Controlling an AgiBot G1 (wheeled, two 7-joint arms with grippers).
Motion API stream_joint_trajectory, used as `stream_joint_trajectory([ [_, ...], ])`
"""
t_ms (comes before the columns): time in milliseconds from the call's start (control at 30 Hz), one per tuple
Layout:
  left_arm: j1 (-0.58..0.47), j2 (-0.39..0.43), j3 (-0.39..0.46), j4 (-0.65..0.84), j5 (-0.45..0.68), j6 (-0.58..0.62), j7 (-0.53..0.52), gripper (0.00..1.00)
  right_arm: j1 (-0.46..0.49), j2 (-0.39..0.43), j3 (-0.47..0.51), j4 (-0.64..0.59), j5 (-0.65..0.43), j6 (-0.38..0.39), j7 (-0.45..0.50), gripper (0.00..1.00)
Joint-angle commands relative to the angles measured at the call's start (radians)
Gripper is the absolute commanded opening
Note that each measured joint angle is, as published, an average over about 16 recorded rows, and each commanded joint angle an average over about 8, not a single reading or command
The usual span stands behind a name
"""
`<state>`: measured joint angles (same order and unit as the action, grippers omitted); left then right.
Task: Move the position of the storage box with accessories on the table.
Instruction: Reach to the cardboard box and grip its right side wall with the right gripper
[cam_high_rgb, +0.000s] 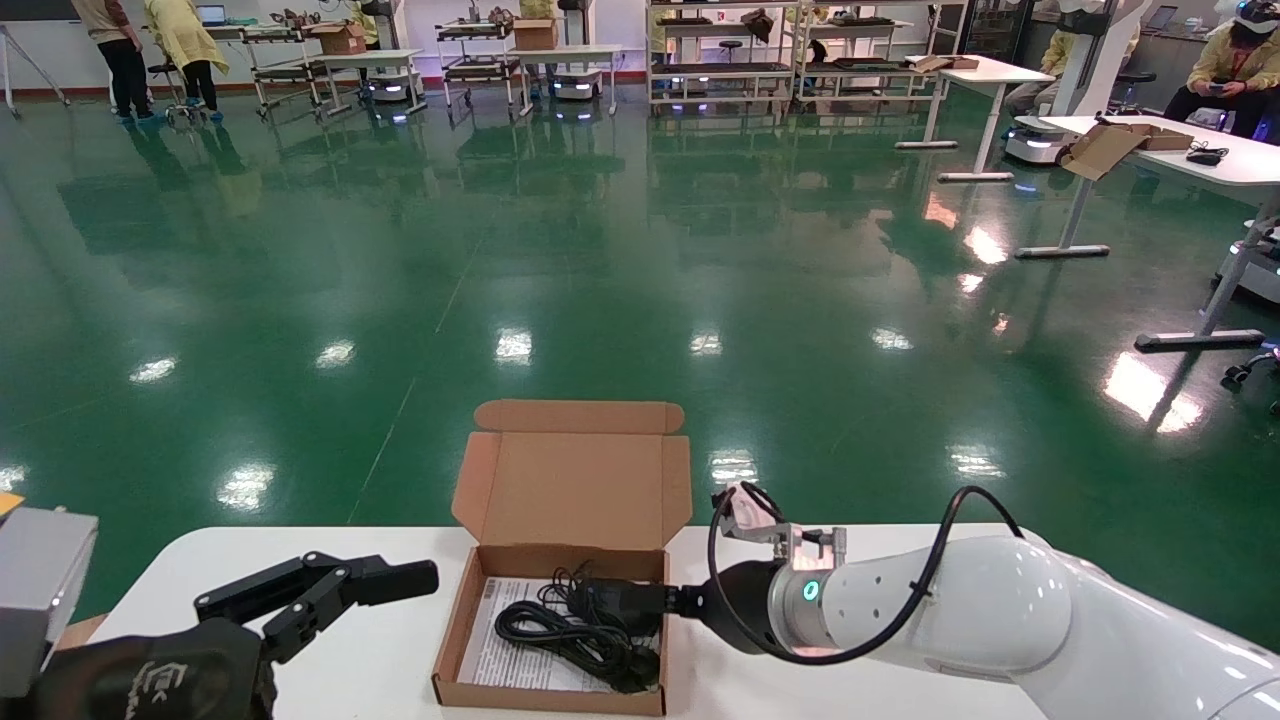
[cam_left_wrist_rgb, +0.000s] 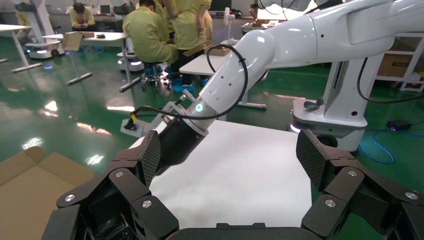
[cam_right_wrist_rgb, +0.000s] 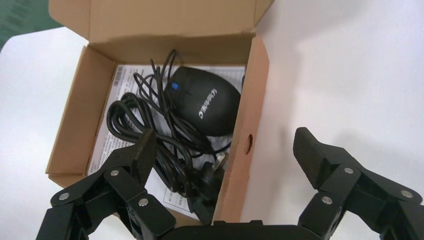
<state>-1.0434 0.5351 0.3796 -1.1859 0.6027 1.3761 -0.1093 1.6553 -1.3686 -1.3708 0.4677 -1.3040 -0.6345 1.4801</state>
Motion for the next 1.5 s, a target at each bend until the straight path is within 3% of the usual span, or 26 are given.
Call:
stream_joint_trajectory([
  [33,0.0,0.0,0.0,0.0,0.0,0.0,0.0,1.0,-0.006,0.0,-0.012,0.007,0.0,0.008,0.011,1.0],
  [267,0.0,0.0,0.0,0.0,0.0,0.0,0.0,1.0,-0.021,0.001,-0.042,0.009,0.008,0.025,0.032,0.97],
  [300,0.0,0.0,0.0,0.0,0.0,0.0,0.0,1.0,-0.022,0.002,-0.044,0.009,0.01,0.027,0.034,0.89],
  [500,0.0,0.0,0.0,0.0,0.0,0.0,0.0,1.0,-0.027,0.002,-0.054,0.01,0.026,0.039,0.034,0.14],
  [567,0.0,0.0,0.0,0.0,0.0,0.0,0.0,1.0,-0.029,0.002,-0.057,0.01,0.032,0.042,0.032,0.0],
  [1500,0.0,0.0,0.0,0.0,0.0,0.0,0.0,1.0,-0.043,0.003,-0.097,-0.003,0.086,0.054,0.012,0.0],
])
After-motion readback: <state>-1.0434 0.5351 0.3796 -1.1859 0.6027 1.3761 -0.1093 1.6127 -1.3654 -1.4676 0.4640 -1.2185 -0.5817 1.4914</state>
